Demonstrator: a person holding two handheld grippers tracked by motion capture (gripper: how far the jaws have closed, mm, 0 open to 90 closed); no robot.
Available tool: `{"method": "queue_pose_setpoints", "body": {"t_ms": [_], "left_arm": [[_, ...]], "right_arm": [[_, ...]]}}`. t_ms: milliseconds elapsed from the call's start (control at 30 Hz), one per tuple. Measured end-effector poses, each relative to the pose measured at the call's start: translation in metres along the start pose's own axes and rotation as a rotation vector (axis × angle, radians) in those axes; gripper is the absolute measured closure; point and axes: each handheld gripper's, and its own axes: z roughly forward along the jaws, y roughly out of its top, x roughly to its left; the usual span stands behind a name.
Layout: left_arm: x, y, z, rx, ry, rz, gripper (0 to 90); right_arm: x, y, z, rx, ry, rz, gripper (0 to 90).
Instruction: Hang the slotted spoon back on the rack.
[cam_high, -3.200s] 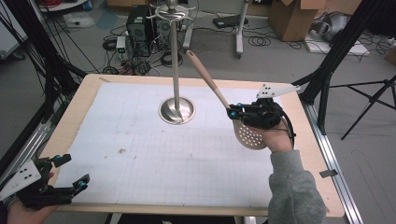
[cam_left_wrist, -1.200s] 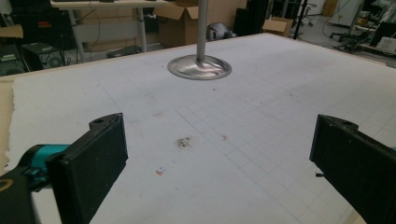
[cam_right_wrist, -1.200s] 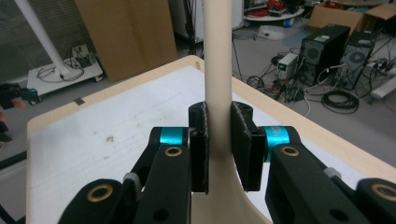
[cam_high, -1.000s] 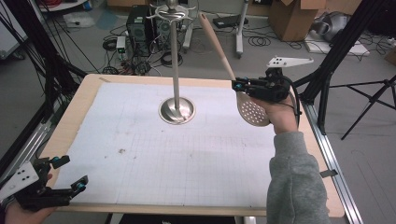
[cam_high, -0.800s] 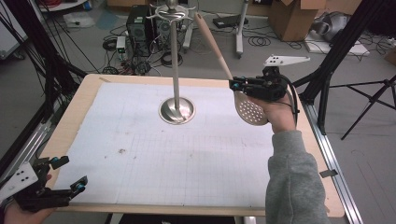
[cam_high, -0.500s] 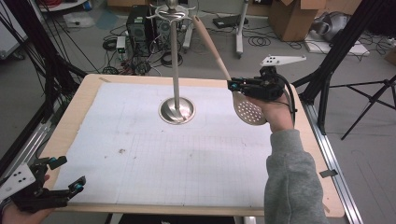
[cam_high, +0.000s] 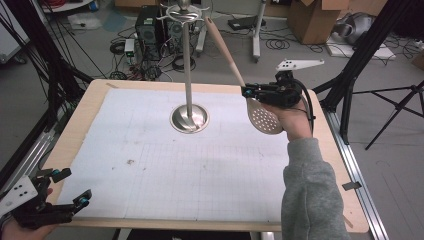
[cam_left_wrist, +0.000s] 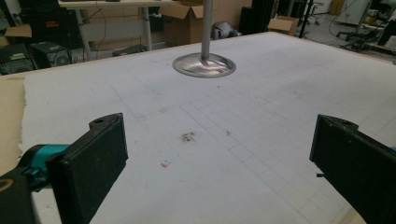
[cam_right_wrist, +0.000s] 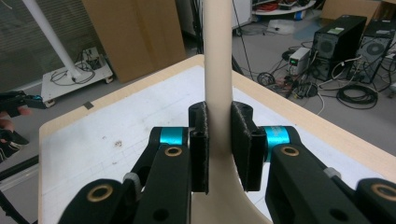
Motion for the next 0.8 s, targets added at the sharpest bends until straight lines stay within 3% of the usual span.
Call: {"method": "queue_pose_setpoints", "body": {"t_ms": [800], "left_arm": [[-0.001, -0.001, -0.006, 0.000, 0.010, 0.001, 4.5]], "right_arm": [[-0.001, -0.001, 0.023, 0.035, 0.009, 0.006, 78.3]]}}
